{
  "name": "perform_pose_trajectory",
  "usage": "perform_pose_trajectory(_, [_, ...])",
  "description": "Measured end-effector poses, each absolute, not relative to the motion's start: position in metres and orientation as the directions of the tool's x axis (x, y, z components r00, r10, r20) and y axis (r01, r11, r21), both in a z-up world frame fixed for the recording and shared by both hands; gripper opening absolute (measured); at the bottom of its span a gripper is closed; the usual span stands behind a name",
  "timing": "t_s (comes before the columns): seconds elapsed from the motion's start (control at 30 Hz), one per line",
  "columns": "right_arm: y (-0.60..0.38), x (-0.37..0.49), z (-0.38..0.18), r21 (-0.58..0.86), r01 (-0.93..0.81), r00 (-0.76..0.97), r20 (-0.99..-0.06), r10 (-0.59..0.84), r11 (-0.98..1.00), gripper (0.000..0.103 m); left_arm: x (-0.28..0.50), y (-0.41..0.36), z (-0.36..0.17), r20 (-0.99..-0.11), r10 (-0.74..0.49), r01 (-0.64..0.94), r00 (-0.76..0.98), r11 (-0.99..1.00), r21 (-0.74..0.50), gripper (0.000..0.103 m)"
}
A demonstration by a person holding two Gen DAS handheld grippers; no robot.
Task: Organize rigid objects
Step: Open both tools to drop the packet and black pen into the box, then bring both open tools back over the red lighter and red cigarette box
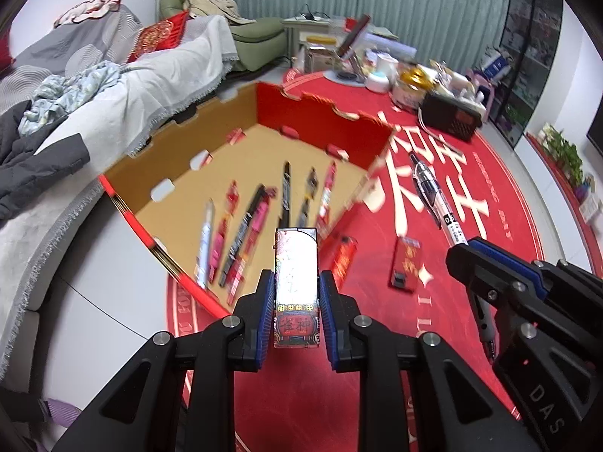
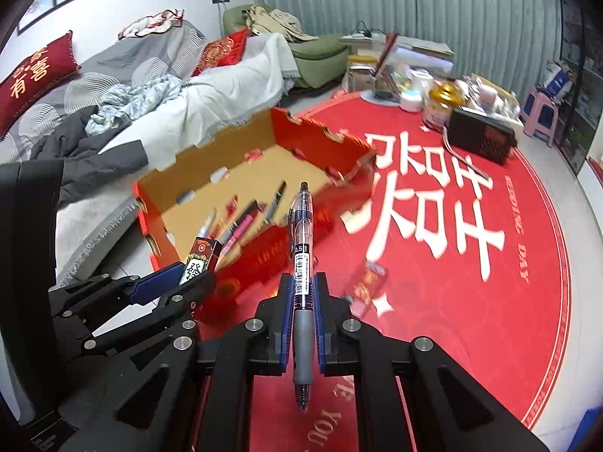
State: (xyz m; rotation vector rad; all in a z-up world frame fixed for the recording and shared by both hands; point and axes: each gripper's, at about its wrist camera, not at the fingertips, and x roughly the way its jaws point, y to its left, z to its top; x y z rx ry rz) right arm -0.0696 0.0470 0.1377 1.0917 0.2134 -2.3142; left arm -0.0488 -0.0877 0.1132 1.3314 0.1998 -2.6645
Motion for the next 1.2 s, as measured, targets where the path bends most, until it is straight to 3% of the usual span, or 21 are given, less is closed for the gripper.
perform_pose_trajectory(0.53, [-0.032,-0.133,0.156,0.077,0.611,-0.484,-0.751,-0.449,-0.788,0.011,-0.107,-0.173,0.127,-0.802,-0.129,0.337,-0.583,-0.937,-0.095,0.025])
perform_pose_trajectory(0.7, [-0.054,-0.149,0.141,0.089,0.619,-0.441,-0.783,-0.439,-0.781,0.012,-0.132,-0.186,0.108,-0.848,-0.097,0.323,-0.521,-0.942,-0.091,0.026])
perform_pose_trajectory(0.77, [-0.061,-0.158,0.133,0.111,0.621,-0.403,-0.804,-0.437,-0.776,0.012,-0.138,-0.187,0.096,-0.871,-0.09,0.324,-0.483,-0.942,-0.082,0.044])
perform_pose_trajectory(0.8, [-0.064,-0.162,0.128,0.11,0.615,-0.392,-0.817,-0.424,-0.781,0.012,-0.14,-0.189,0.089,-0.882,-0.092,0.335,-0.463,-0.939,-0.078,0.06])
perform_pose_trajectory(0.83, [-0.064,-0.164,0.125,0.104,0.608,-0.39,-0.825,-0.41,-0.787,0.012,-0.139,-0.19,0.086,-0.884,-0.089,0.338,-0.458,-0.938,-0.081,0.063])
perform_pose_trajectory(1.03, [-0.005,-0.157,0.125,0.113,0.507,-0.479,-0.787,-0.388,-0.855,0.012,-0.119,-0.176,0.097,-0.84,-0.046,0.276,-0.541,-0.953,-0.125,0.063])
perform_pose_trajectory(1.2, [0.06,-0.14,0.108,0.142,0.41,-0.494,-0.796,-0.35,-0.901,0.012,-0.077,-0.118,0.126,-0.74,0.109,0.048,-0.664,-0.981,-0.188,0.063])
